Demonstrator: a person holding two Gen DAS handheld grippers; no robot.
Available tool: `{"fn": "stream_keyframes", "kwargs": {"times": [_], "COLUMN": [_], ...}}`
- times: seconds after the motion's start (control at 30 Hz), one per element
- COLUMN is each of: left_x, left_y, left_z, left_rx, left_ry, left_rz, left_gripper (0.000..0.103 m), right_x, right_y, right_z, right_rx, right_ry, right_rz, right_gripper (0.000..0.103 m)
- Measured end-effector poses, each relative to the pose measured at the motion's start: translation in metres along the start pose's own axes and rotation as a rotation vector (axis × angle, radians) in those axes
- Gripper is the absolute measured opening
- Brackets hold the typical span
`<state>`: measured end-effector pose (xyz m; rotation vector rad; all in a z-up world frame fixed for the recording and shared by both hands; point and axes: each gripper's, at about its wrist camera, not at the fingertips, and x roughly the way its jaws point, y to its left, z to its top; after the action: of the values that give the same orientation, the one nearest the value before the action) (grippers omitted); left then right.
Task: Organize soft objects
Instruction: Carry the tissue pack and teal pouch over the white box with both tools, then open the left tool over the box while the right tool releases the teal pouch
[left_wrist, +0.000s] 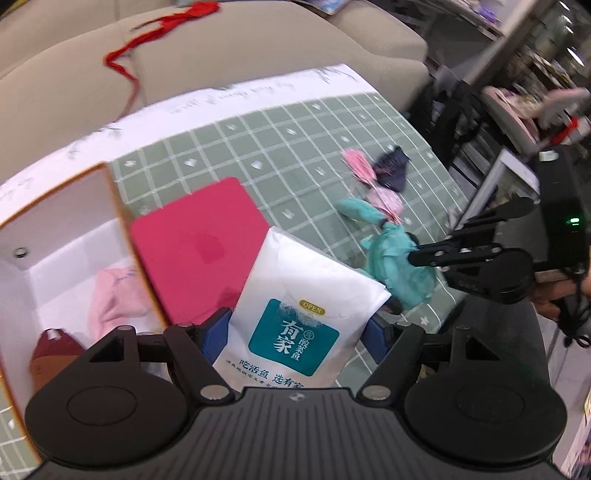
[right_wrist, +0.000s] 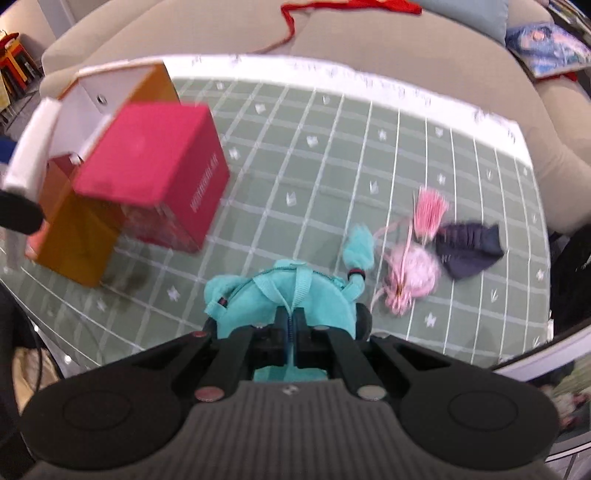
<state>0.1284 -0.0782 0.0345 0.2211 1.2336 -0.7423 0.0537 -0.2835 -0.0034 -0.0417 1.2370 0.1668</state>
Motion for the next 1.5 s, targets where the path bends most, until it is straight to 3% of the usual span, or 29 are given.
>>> {"fn": "stream_keyframes", "kwargs": {"times": [0.43,0.7,0.9,1.2,1.37,1.5], "left_x": [-0.09,-0.128,-0.118,-0.066,-0.032,-0.013], "left_y": [0.05,0.114,0.174,0.225,0.243,0.248], "left_z": [0.029,0.049,0.041,0.014,-0.006,-0.015], "left_rx": [-0.142,-0.247,-0.32,-0.359,-0.384,-0.361], "left_ry": [-0.083,-0.163,-0.163,-0.077,-0.033,-0.059], "left_rz": [0.103,0.162,0.137,0.149,0.164,0.172], "left_gripper": [0.084,0.084,0.084,0.084,0.084,0.084], "right_x": [-0.099,-0.108,-0.067,0.039,0.088,0.115], "right_y": [0.061,0.109,0.16,0.215,0.234,0.238], "right_z": [0.128,0.223,0.263,0.269,0.254,0.25], "right_rx": [-0.086,-0.14,-0.157,-0.15,-0.171,-0.149], "right_ry": [-0.211,-0.277,-0.236,-0.03,0.053,0.076], "right_rz": [0.046,0.094,0.172,0.21,0.173,0.12], "right_gripper": [0.0,0.0,0.0,0.0,0.0,0.0]}}
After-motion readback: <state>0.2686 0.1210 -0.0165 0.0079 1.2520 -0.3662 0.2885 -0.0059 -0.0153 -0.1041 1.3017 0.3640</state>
